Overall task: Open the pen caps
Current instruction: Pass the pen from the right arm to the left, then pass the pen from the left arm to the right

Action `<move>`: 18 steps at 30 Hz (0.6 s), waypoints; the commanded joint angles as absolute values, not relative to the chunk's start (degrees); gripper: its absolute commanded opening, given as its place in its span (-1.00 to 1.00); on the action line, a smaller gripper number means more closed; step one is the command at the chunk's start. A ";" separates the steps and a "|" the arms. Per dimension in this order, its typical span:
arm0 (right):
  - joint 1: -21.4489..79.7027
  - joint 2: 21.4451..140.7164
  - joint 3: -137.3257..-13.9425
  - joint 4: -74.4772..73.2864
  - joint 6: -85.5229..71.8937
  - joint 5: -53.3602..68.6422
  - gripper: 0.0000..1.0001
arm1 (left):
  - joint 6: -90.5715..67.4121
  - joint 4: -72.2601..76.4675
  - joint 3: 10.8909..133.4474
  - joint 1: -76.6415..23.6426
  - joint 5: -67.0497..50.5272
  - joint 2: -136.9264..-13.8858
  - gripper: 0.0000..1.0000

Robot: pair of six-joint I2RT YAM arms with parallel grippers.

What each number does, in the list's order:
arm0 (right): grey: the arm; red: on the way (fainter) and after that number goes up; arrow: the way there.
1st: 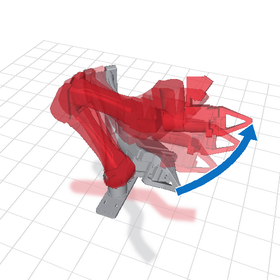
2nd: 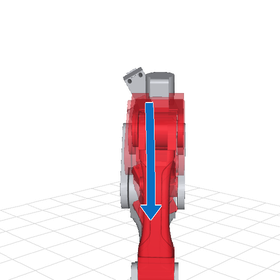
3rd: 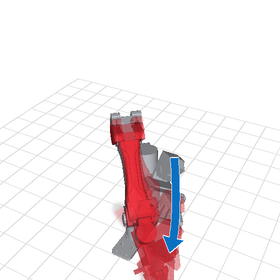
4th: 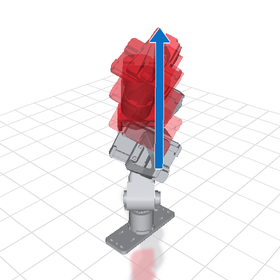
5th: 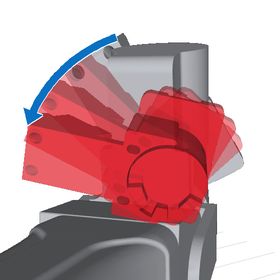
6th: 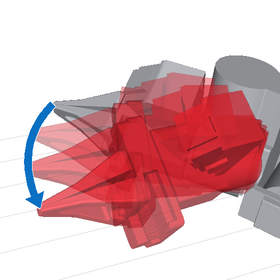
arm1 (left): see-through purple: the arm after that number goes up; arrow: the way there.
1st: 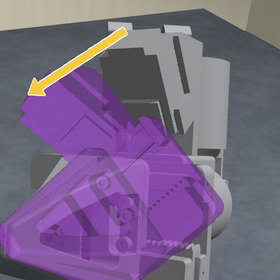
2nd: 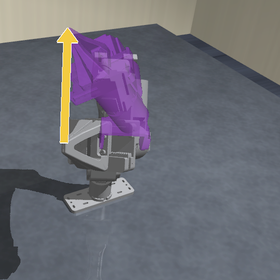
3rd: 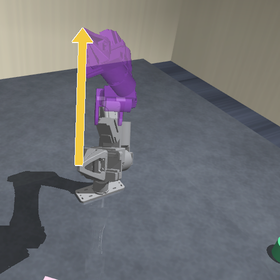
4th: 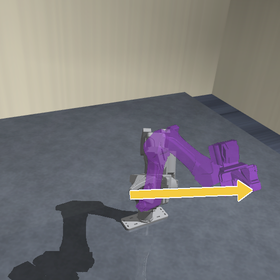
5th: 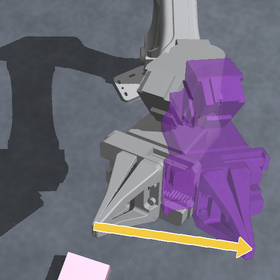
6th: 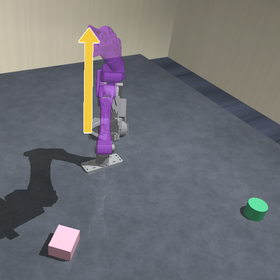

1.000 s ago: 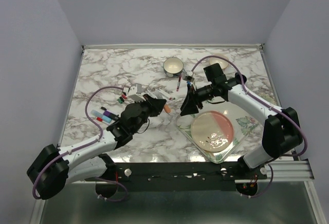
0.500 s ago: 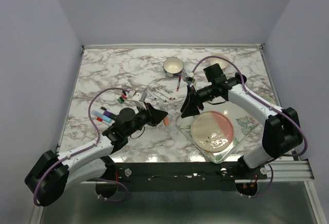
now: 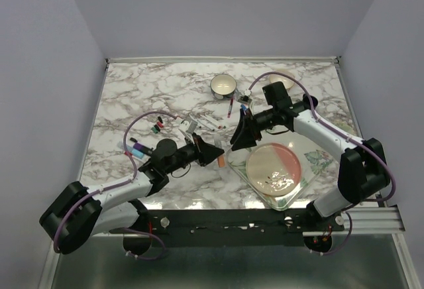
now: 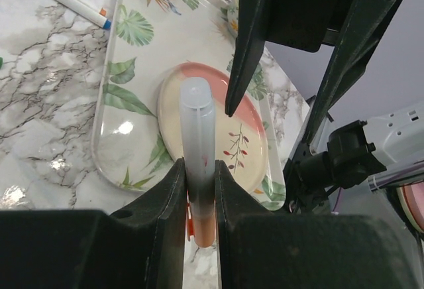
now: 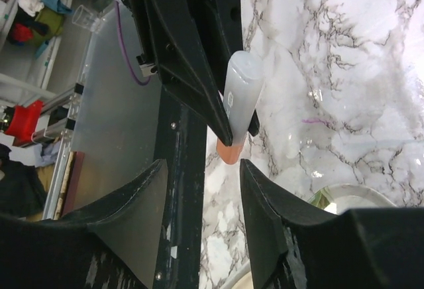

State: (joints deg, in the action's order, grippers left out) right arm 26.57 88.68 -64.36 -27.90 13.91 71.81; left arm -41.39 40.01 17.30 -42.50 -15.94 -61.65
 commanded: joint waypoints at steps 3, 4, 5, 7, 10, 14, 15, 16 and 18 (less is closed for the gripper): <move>26.46 88.24 -62.05 -20.39 5.81 76.64 0.12 | -40.87 46.67 21.62 -44.56 -19.86 -66.61 -1.00; 26.63 88.24 -61.96 -20.48 5.71 76.81 0.12 | -40.87 46.84 22.06 -44.82 -19.78 -67.14 -1.00; 26.54 88.24 -61.88 -20.22 5.71 76.90 0.12 | -40.96 46.85 22.84 -45.09 -19.78 -68.11 -1.00; 26.54 88.07 -61.70 -19.78 5.10 76.99 0.13 | -40.96 47.55 23.46 -45.70 -19.77 -69.08 -1.00; 26.63 87.89 -61.61 -18.90 4.13 76.12 0.13 | -40.87 47.99 24.43 -46.75 -19.95 -70.13 -1.00; 26.63 87.98 -61.35 -17.14 2.38 76.38 0.14 | -40.87 48.78 25.66 -47.98 -21.09 -71.71 -1.00; 26.54 87.89 -61.35 -17.05 2.11 76.46 0.14 | -40.87 49.48 25.84 -48.16 -21.35 -71.98 -1.00; 26.54 87.89 -61.43 -17.05 2.11 76.12 0.14 | -41.13 49.92 25.84 -48.34 -21.71 -72.16 -1.00; 26.54 87.63 -61.61 -17.05 2.02 75.76 0.14 | -41.22 51.06 26.02 -48.69 -22.67 -72.51 -1.00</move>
State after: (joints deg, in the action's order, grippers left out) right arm 25.32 88.68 -61.69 -21.67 3.38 74.52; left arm -41.34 45.08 23.09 -45.98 -17.74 -71.11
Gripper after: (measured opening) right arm 0.566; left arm 0.248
